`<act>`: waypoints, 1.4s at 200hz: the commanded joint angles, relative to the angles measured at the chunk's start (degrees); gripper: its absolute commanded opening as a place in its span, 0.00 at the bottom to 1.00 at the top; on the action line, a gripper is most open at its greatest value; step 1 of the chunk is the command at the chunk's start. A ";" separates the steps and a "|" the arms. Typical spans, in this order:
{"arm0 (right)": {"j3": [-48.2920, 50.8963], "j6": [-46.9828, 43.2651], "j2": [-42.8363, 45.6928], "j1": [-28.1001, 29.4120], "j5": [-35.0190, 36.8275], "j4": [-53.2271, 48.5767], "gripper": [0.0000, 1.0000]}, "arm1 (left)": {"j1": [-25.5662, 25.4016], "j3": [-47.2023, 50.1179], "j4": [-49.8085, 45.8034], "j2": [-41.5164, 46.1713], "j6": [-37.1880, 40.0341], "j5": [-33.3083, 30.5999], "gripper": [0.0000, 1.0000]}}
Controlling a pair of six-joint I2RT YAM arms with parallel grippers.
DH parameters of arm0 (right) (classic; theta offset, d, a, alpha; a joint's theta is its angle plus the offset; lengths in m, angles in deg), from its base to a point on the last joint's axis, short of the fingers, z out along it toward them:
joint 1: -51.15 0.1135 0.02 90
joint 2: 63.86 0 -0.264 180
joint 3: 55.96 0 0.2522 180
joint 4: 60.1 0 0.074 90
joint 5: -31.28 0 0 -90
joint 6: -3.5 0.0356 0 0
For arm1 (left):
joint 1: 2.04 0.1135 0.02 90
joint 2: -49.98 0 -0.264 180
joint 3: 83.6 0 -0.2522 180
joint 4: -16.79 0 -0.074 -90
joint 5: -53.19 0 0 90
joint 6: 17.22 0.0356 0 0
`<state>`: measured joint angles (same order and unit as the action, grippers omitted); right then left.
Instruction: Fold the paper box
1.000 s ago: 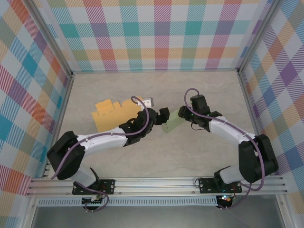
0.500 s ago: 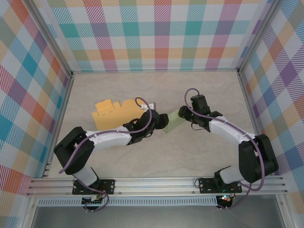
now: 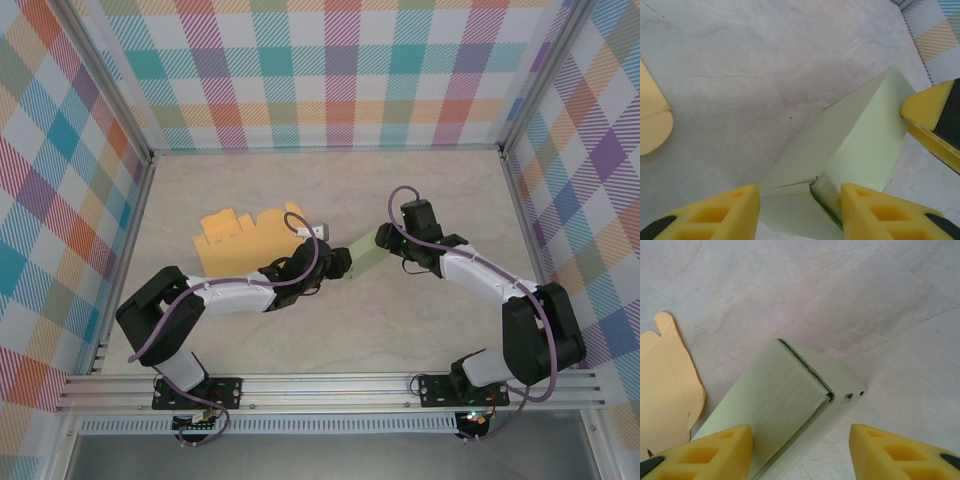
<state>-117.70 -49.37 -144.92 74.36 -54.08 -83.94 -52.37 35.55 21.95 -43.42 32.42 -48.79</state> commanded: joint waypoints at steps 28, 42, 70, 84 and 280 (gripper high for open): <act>-1.79 -2.45 -0.54 -0.44 0.12 -7.43 0.54 | 0.55 2.02 -7.35 -2.64 1.70 -0.84 0.40; -2.83 -3.00 -0.07 -0.93 0.61 -7.99 0.53 | 0.58 1.59 -7.73 -2.41 2.37 -1.01 0.40; -3.94 -3.35 0.37 -1.49 0.23 -8.11 0.53 | 0.55 0.11 -8.49 -1.53 4.52 -1.44 0.45; -4.38 -3.62 0.54 -1.49 -0.02 -8.26 0.53 | 0.52 -1.22 -8.80 -0.86 6.47 -1.24 0.51; -5.50 -2.52 19.05 -1.58 15.79 -24.60 1.00 | 0.22 -27.67 -25.90 -11.94 53.53 12.20 1.00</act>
<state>-121.40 -53.26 -129.97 72.28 -44.94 -103.75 -51.84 9.52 1.69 -52.10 80.11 -37.21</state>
